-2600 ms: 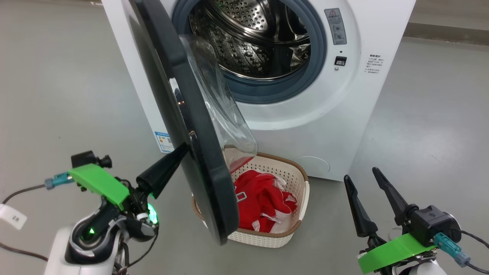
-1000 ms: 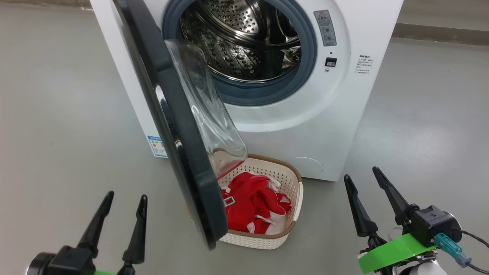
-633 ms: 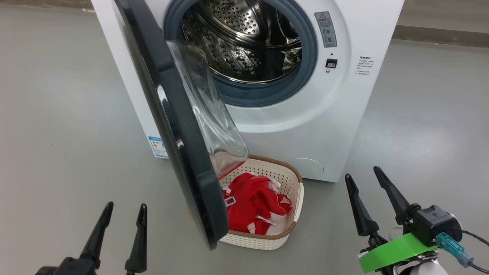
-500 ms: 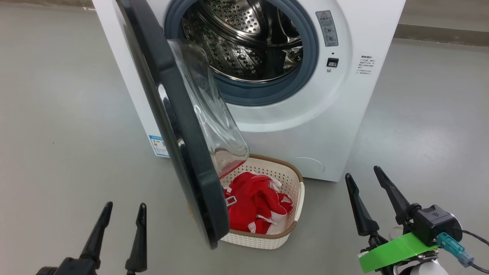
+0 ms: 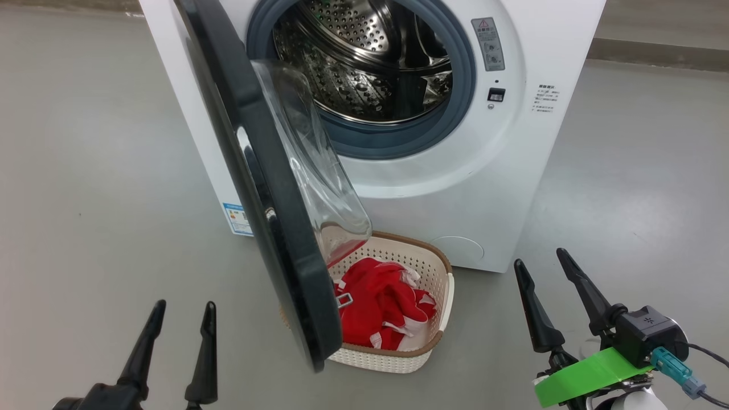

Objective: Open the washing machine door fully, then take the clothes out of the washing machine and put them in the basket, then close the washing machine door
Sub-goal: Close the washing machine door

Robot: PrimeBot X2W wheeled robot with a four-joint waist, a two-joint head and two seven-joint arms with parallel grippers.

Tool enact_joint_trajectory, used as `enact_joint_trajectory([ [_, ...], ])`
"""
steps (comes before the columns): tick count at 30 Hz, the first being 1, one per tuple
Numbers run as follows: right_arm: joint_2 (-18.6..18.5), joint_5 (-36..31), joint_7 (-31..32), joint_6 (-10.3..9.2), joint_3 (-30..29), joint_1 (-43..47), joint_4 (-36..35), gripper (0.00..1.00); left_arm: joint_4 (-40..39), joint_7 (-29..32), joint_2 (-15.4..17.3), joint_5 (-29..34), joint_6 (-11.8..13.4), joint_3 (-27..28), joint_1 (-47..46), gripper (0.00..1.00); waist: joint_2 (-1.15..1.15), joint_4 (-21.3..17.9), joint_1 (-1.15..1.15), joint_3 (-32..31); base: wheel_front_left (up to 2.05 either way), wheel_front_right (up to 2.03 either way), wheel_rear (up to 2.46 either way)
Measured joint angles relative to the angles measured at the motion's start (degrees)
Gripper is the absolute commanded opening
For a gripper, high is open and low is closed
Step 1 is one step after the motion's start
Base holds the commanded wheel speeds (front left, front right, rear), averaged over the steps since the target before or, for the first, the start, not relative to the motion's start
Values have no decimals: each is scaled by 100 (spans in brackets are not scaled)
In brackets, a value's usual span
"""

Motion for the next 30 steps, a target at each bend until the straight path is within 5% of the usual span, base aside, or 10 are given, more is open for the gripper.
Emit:
enact_joint_trajectory([
  [9, 0, 0, 0, 0, 5, 6, 32, 100, 20, 0, -4, 124, -103, 68, 0, 100, 0, 20, 0, -38, 0, 0, 0],
  [10, 1, 0, 0, 0, 5, 7, 32, 100, 24, 0, -5, 130, -109, 67, 0, 82, 0, 25, 0, -43, 0, 0, 0],
  [12, 1, 0, 0, 0, 5, 7, 32, 100, 34, 0, -5, 129, -149, 68, 0, 14, 0, 30, 0, -48, 0, 0, 0],
  [13, 1, 0, 0, 0, 5, 8, 32, 100, 52, 0, -5, 126, -172, 68, -1, 0, 0, 36, 0, -54, 0, 0, 0],
  [21, 1, 0, 0, 0, 8, 118, 37, 100, 109, 238, -238, -1120, -483, 356, -288, 0, 0, 89, 0, -73, 0, 0, 0],
  [26, 0, -1, 0, 0, 15, 119, 46, 100, -41, 888, -426, -2643, -565, 680, -750, 0, 0, 96, 0, -19, 0, 0, 0],
  [27, 1, -1, 0, 0, 18, 118, 47, 100, -78, 1207, -503, -3356, -550, 846, -916, 0, 0, 95, 0, 7, 0, 0, 0],
  [30, 1, -1, 0, 0, 16, 115, 47, 100, -125, 1758, -550, -4567, -291, 1032, -1172, 0, 0, 78, 0, 40, 0, 0, 0],
])
